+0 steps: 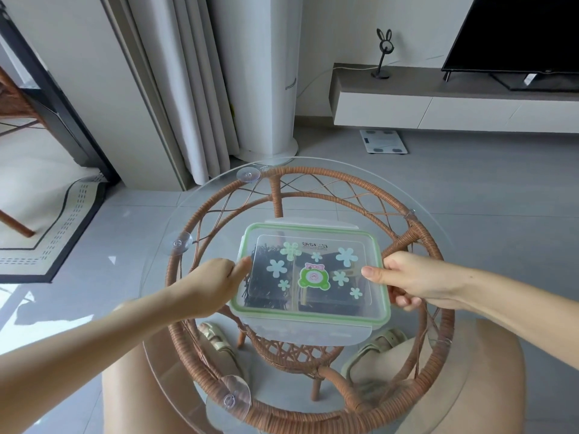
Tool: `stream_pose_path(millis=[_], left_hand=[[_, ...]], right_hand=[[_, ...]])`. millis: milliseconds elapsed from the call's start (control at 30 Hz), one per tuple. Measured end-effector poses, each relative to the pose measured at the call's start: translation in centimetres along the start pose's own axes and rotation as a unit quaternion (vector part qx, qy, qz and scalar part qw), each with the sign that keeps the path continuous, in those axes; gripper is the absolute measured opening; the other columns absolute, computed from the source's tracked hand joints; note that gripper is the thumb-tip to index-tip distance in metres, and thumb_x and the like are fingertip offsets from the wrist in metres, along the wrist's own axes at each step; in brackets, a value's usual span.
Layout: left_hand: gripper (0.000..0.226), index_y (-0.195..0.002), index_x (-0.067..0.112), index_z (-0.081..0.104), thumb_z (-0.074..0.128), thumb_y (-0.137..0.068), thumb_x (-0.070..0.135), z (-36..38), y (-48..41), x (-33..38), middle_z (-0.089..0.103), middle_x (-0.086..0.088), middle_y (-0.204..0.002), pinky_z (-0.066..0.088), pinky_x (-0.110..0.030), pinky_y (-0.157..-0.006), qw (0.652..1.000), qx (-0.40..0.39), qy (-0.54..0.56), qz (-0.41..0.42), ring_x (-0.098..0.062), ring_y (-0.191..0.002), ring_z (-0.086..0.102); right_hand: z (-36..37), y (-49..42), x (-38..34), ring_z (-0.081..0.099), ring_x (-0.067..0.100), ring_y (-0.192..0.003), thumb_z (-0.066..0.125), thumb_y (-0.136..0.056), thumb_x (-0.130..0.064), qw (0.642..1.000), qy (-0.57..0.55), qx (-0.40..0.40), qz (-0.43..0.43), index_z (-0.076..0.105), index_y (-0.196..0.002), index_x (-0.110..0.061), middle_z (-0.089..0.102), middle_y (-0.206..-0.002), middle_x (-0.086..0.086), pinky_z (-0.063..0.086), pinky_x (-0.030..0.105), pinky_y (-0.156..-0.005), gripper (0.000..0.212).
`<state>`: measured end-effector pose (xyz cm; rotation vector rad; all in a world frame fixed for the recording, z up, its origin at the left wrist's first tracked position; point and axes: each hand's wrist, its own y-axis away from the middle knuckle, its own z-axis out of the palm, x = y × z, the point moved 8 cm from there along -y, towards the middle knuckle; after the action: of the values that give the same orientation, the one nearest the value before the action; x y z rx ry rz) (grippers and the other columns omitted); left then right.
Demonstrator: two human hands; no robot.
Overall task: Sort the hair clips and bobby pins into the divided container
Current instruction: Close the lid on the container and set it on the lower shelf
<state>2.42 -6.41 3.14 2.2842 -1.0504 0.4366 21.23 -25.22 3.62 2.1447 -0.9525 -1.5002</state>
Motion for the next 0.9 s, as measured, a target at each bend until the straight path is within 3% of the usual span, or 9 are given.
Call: stream_pose_path(millis=[167,267,400,467,567,667,733,800,900], left_hand=[[0.065,-0.069,0.004,0.046,0.019,-0.077,0.063,1.1,0.3,-0.4,0.032,-0.007,-0.054,0.033,-0.023,-0.045,0.989,-0.034,0.145,0.007,-0.014,-0.043,0.031],[0.074,-0.074,-0.006,0.056,0.017,-0.089,0.055,0.1,-0.4,-0.6,0.053,-0.02,-0.064,0.047,-0.034,-0.062,0.999,0.019,0.031,0.009,-0.024,-0.058,0.049],[0.055,-0.067,0.011,0.045,0.019,-0.093,0.051,-3.6,-3.5,0.4,0.053,-0.009,-0.07,0.04,-0.032,-0.06,0.992,0.07,-0.107,0.019,-0.024,-0.065,0.049],[0.054,-0.091,0.012,0.056,0.025,-0.091,0.055,-5.9,-5.2,1.1,0.063,-0.014,-0.093,0.042,-0.033,-0.059,0.975,0.145,-0.168,0.02,-0.027,-0.07,0.053],[0.061,-0.134,0.021,0.041,0.033,-0.088,0.059,-7.5,-5.1,2.4,0.062,-0.016,-0.109,0.049,-0.039,-0.069,0.943,0.258,-0.21,0.02,-0.035,-0.089,0.06],[0.057,-0.126,0.014,0.046,0.033,-0.089,0.056,-7.2,-2.0,2.4,0.062,-0.017,-0.106,0.048,-0.039,-0.071,0.925,0.318,-0.207,0.007,-0.036,-0.093,0.06],[0.056,-0.104,0.01,0.055,0.03,-0.089,0.058,-6.1,0.3,1.4,0.064,-0.014,-0.093,0.042,-0.032,-0.056,0.924,0.301,-0.235,-0.033,-0.03,-0.074,0.058],[0.058,-0.067,0.01,0.049,0.027,-0.089,0.059,-4.4,2.2,0.6,0.06,-0.008,-0.07,0.032,-0.026,-0.044,0.935,0.255,-0.238,-0.066,-0.022,-0.053,0.049],[0.064,-0.048,0.012,0.036,0.021,-0.091,0.058,-2.2,3.9,0.9,0.041,0.0,-0.047,0.033,-0.024,-0.042,0.956,0.199,-0.206,-0.066,-0.016,-0.042,0.041]], right_hand=[[0.3,0.2,0.4,0.036,0.009,-0.042,0.057,-0.077,-0.05,0.996,-0.072,0.04,-0.021,0.037,-0.076,-0.01,0.035,-0.062,0.005,0.028,0.016,-0.037,0.044],[1.1,1.3,0.3,0.036,0.008,-0.039,0.051,-0.082,-0.053,0.996,-0.047,0.067,-0.019,0.045,-0.079,0.001,0.037,-0.057,0.003,0.028,0.017,-0.037,0.054],[6.7,3.6,0.3,0.041,0.008,-0.035,0.043,-0.086,-0.055,0.995,-0.074,0.06,0.016,0.052,-0.083,-0.004,0.05,-0.055,0.003,0.028,0.019,-0.034,0.052],[11.0,4.6,-0.8,0.043,0.012,-0.038,0.037,-0.089,-0.055,0.991,-0.127,-0.018,0.045,0.055,-0.085,-0.005,0.056,-0.053,0.004,0.026,0.022,-0.035,0.054],[12.9,5.5,-3.7,0.045,0.015,-0.039,0.028,-0.092,-0.056,0.985,-0.138,-0.097,0.026,0.06,-0.078,-0.005,0.06,-0.053,0.008,0.028,0.023,-0.037,0.062],[7.0,5.3,-8.1,0.054,0.019,-0.044,0.031,-0.091,-0.055,0.985,0.065,0.116,-0.114,0.059,-0.07,-0.005,0.064,-0.058,0.011,0.04,0.026,-0.043,0.061],[3.6,5.1,-10.3,0.054,0.023,-0.053,0.028,-0.089,-0.059,0.893,0.311,0.282,-0.161,0.053,-0.068,-0.008,0.058,-0.057,0.007,0.041,0.03,-0.049,0.061],[2.5,3.3,-10.4,0.044,0.021,-0.05,0.022,-0.089,-0.06,0.819,0.457,0.315,-0.145,0.04,-0.063,-0.012,0.043,-0.053,0.001,0.029,0.026,-0.044,0.058],[3.3,-0.2,-8.5,0.04,0.019,-0.049,0.015,-0.092,-0.055,0.816,0.496,0.263,-0.135,0.036,-0.057,-0.015,0.038,-0.053,0.001,0.024,0.025,-0.043,0.057]])
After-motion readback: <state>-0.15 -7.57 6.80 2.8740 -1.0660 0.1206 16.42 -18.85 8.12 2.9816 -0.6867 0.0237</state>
